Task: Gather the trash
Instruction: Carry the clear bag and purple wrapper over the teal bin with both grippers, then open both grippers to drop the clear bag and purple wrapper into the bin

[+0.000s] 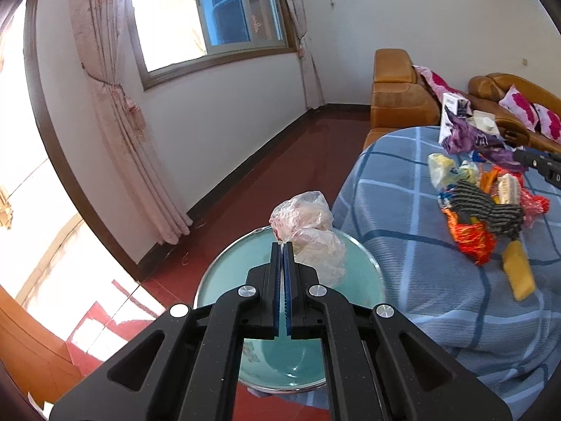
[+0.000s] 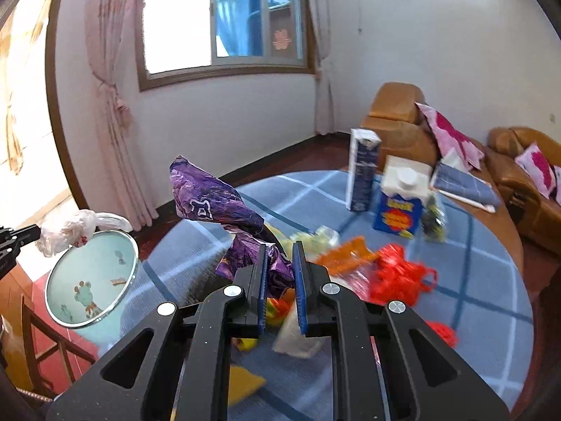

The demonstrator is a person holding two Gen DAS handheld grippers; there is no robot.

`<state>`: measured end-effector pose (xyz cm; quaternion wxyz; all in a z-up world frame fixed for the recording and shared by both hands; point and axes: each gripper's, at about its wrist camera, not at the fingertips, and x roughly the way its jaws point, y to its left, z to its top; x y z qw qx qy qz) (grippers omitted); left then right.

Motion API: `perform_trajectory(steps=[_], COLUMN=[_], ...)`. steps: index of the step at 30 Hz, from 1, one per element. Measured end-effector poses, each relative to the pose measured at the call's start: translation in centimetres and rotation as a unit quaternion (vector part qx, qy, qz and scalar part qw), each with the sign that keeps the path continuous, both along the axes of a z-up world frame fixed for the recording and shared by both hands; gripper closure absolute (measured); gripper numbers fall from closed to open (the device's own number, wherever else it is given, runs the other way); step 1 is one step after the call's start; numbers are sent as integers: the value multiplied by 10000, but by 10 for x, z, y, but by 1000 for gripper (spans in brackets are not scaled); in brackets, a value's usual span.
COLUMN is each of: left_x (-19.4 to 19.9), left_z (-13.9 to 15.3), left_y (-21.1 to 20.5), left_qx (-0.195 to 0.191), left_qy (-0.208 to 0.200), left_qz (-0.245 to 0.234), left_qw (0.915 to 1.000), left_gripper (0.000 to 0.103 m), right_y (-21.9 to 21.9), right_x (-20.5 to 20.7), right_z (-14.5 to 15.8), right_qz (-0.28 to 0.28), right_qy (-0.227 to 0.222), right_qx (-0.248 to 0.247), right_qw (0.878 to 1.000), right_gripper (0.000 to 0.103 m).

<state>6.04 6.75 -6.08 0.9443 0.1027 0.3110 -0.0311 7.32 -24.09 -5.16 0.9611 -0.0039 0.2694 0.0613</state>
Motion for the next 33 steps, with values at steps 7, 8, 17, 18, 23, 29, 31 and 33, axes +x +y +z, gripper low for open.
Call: perform_trajectory(steps=[7,8,17,18,23,29,31,33], left_x=[9,9,14,14,16,19,18,18], left_z=[-9,-10,-15,-15,-20,-25,-27,-27], left_y=[17,19,34,35,41,47,48,49], left_qx=[54,66,261,285,332,331,318,315], left_qy=[143,148,232,235,299,409,430,437], left_qz=[206,234,329,328,369,398,391,391], left_qw=[9997,9996,9989,9988,9983,9978,9978,9978], left_gripper=[102,102,102,102,102,101,101,101], right_y=[32,35,75,79,95,111,116,118], right_x=[22,23,36,38,46,50,50,50], right_z=[0,0,-5,-6,-11,-15,-16,-17], right_qz=[340,379,791,845,1066,1265,1332,1369], right_qy=[64,69,128,145,199,237,245,251], right_qx=[-117,-127,-333,-370,-521,-642,-680,-690], right_qw=[9993,9992,9962,9956,9927,9896,9884,9879], right_gripper=[89,89,89,89,89,89,89,89])
